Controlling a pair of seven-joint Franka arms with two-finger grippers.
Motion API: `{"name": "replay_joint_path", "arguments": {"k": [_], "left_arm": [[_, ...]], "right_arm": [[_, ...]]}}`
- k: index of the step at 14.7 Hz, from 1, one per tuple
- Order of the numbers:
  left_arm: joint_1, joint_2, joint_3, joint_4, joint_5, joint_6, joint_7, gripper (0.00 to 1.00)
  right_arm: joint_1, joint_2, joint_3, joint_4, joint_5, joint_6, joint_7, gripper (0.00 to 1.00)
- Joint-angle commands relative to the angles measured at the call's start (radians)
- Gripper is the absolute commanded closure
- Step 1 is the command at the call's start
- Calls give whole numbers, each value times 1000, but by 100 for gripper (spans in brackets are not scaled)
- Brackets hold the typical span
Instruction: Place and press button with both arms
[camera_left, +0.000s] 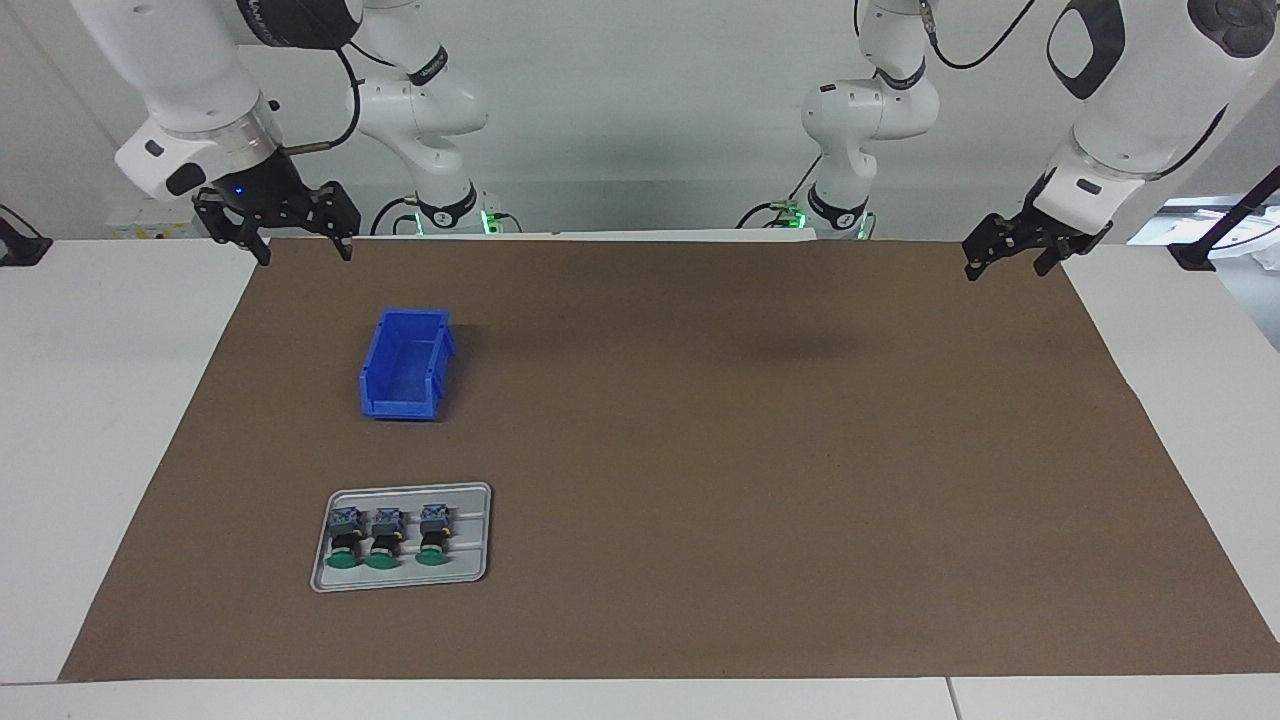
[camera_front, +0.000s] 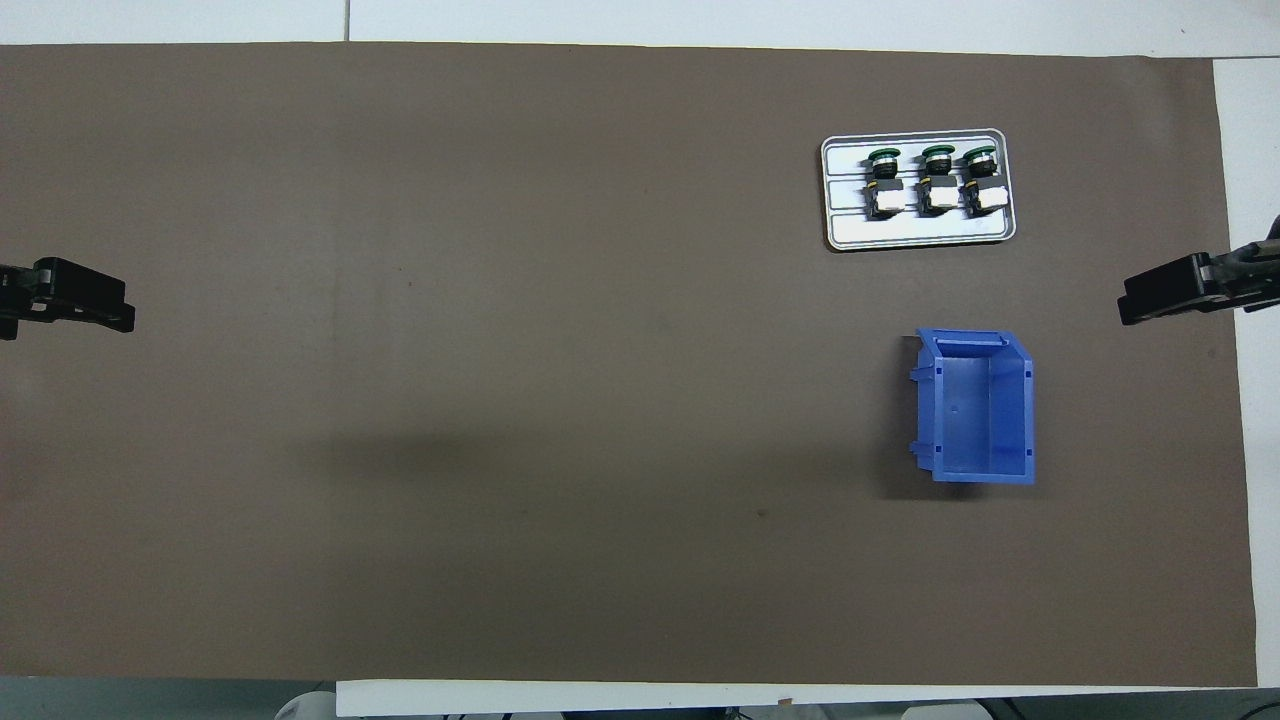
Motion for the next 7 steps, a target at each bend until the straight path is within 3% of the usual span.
{"name": "replay_joint_path", "arguments": {"k": [1,7], "left_arm": [[-2,-25,3,-23,-3,2,-1,0],[-5,-28,3,-28,-3,9,10,0]], "right_arm": [[3,-16,-3,-23,-12,15,-19,0],[0,-15,-3,-32,3,10,-16,0]]}}
